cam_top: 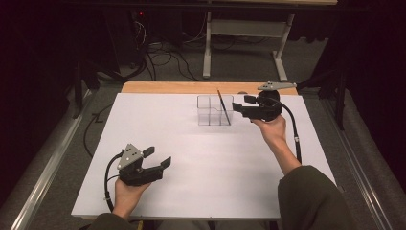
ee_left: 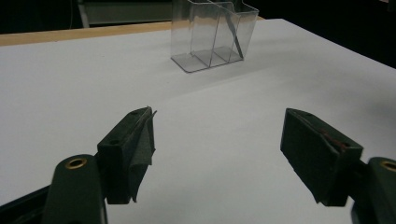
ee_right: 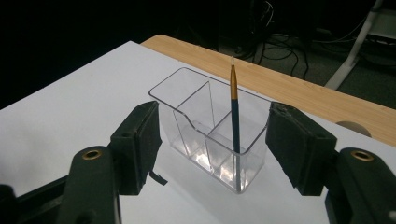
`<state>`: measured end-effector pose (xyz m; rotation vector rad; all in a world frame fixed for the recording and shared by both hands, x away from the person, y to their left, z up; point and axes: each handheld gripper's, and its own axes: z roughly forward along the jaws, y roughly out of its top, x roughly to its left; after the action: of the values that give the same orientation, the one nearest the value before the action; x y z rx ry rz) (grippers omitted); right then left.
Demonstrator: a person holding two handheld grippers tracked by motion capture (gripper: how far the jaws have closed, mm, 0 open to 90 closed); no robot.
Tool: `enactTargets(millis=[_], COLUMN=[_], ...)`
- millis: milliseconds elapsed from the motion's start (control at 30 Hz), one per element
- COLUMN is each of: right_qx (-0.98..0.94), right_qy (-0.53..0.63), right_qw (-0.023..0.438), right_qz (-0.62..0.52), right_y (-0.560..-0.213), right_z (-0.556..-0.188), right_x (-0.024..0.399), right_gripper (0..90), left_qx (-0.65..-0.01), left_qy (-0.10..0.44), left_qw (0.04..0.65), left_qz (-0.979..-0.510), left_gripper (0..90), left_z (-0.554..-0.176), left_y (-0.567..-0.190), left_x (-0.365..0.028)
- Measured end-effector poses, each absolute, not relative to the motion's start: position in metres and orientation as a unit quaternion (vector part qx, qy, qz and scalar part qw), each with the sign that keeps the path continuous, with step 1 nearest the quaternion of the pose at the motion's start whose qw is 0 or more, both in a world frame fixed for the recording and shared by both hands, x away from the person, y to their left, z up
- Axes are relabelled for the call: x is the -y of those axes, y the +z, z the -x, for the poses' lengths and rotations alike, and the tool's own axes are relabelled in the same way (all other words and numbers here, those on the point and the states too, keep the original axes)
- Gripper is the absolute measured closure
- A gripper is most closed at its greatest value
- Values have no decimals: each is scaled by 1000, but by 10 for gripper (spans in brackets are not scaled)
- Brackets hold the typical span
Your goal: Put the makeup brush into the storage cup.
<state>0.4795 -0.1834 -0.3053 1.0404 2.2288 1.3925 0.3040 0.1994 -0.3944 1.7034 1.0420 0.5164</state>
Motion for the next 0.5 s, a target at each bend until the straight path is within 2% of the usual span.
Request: enactTargets(millis=[500], right_qx=[-774], right_qy=[493], right_qw=[155], right_qz=[-366], right_y=[-307], right_z=[-472], right_x=[193], right_gripper=[368], left_qx=[-433], left_qy=[215], left_qw=[515], left_qz=[-708], left_gripper=[264], left_z=[-304], left_y=[-394], left_x=[-199])
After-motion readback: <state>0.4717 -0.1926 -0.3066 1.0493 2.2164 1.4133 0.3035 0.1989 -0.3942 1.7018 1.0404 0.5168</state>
